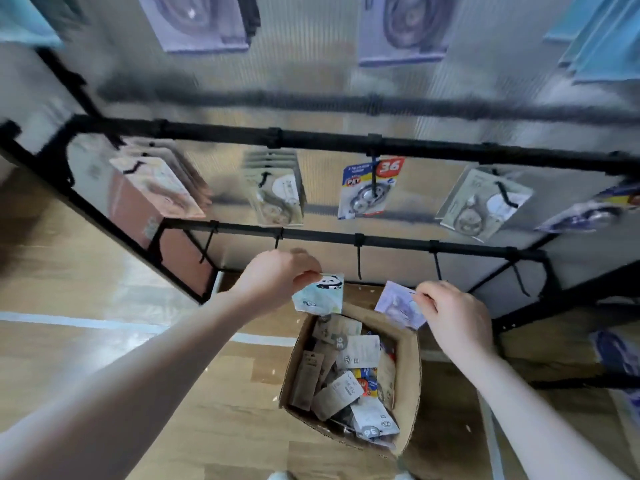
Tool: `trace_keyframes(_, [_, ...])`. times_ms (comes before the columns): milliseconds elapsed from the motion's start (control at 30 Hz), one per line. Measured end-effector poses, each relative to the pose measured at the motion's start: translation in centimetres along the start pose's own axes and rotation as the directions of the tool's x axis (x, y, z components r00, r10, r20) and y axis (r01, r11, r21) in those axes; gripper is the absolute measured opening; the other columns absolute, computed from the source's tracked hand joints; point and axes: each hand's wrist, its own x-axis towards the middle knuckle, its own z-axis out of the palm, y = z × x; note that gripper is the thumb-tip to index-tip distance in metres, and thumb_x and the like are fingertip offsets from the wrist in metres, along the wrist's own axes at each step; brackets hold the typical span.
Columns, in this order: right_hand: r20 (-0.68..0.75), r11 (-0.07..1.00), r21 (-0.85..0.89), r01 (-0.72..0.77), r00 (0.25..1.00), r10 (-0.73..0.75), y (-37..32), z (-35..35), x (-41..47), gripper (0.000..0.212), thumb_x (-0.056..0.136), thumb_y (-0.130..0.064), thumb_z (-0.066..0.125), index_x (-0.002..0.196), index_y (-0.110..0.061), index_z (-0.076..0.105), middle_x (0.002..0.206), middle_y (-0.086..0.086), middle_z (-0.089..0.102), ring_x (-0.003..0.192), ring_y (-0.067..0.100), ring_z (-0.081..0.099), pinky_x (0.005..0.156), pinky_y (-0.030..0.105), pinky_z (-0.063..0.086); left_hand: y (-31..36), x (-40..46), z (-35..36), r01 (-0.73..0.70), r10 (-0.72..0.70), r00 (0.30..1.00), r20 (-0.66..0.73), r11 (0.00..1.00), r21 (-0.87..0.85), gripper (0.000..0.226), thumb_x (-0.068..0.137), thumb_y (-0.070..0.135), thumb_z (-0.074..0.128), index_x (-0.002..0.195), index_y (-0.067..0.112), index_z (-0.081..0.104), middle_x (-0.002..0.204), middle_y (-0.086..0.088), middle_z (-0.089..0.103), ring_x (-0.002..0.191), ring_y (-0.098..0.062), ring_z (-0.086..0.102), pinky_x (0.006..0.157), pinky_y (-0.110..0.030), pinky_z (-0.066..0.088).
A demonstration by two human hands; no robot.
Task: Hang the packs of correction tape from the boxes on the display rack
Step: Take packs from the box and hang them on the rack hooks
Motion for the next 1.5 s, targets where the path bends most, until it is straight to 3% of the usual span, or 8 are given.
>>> trace_keyframes(200, [-0.132,0.997,0.052,0.062,0.99,-0.054,-5.2,-9.2,1.7,0.007,0.08,-0.009,0.068,0.077,-0.015,0.067,0.073,0.002,0.067,0.059,0.03,0.061,0.047,0.025,0.033,3.6,-2.7,-10.2,0.0,0.007,0.989,-0.145,0.999,0.049,0.014,0.086,0.027,0.064,0.091,0.015,0.071,0.087,-0.001,0.07,0.074,-0.024,0.065,0.061,-0.026,0.046])
trace_keyframes(367, [-0.236,0.991,0.053,0.123,0.966,-0.108,-10.1,-16.2,3.9,0.006,0.079,-0.007,0.07,0.078,-0.013,0.07,0.074,0.004,0.069,0.062,0.03,0.063,0.052,0.024,0.031,5.2,-3.7,-18.8,-0.022,0.043,0.978,-0.204,0.994,0.105,0.031,0.083,0.039,0.049,0.089,0.018,0.071,0.087,0.001,0.07,0.075,-0.024,0.065,0.062,-0.029,0.05])
trace_keyframes(700, [-0.241,0.973,0.052,0.226,0.948,-0.208,-16.5,-26.4,6.6,0.014,0.088,-0.026,0.062,0.086,-0.013,0.068,0.076,-0.002,0.068,0.061,0.014,0.057,0.05,0.023,0.042,8.7,-5.0,-30.0,-0.038,0.099,0.926,-0.365,0.985,0.169,0.017,0.089,0.028,0.06,0.092,0.016,0.071,0.087,0.002,0.067,0.075,-0.017,0.06,0.062,-0.023,0.037])
trace_keyframes(1033, [-0.364,0.951,0.143,0.273,0.908,-0.206,-18.1,-31.1,10.8,0.013,0.087,-0.022,0.063,0.088,-0.012,0.072,0.082,0.001,0.071,0.067,0.019,0.06,0.054,0.024,0.038,11.1,-4.6,-34.5,-0.075,0.146,0.882,-0.449,0.982,0.171,0.016,0.087,0.025,0.063,0.092,0.014,0.074,0.09,0.004,0.069,0.077,-0.015,0.062,0.068,-0.025,0.047])
trace_keyframes(1200, [-0.363,0.948,0.131,0.289,0.904,-0.226,-17.5,-30.4,13.5,0.012,0.088,-0.018,0.062,0.091,-0.011,0.072,0.084,0.002,0.071,0.065,0.017,0.058,0.05,0.021,0.033,10.5,-3.9,-34.6,-0.088,0.152,0.86,-0.488,0.984,0.153,0.009,0.083,0.022,0.069,0.089,0.017,0.074,0.086,0.011,0.067,0.077,0.006,0.052,0.066,-0.009,0.036])
trace_keyframes(1300, [-0.367,0.934,0.16,0.32,0.898,-0.245,-16.8,-29.5,15.0,0.011,0.087,-0.014,0.064,0.092,-0.01,0.073,0.084,0.003,0.072,0.065,0.018,0.061,0.053,0.021,0.034,10.4,-3.3,-34.4,-0.079,0.147,0.858,-0.492,0.984,0.157,0.01,0.079,0.025,0.067,0.085,0.02,0.073,0.08,0.018,0.063,0.08,0.014,0.043,0.061,-0.01,0.039])
trace_keyframes(1433, [-0.391,0.912,0.176,0.372,0.876,-0.282,-16.3,-28.7,16.3,0.008,0.082,-0.007,0.069,0.089,-0.007,0.074,0.081,0.004,0.072,0.063,0.019,0.064,0.053,0.01,0.032,10.3,-2.2,-34.0,-0.05,0.122,0.874,-0.47,0.986,0.161,0.016,0.08,0.031,0.063,0.086,0.021,0.073,0.083,0.011,0.069,0.073,0.01,0.048,0.062,-0.011,0.041])
trace_keyframes(1500, [-0.387,0.894,0.169,0.415,0.862,-0.328,-16.1,-28.6,16.9,0.01,0.079,-0.005,0.072,0.089,-0.007,0.074,0.081,0.004,0.073,0.065,0.02,0.067,0.055,0.016,0.039,10.2,-1.4,-33.9,-0.012,0.068,0.896,-0.439,0.991,0.131,0.018,0.084,0.033,0.062,0.091,0.02,0.073,0.088,0.009,0.069,0.074,0.001,0.058,0.066,-0.017,0.046])
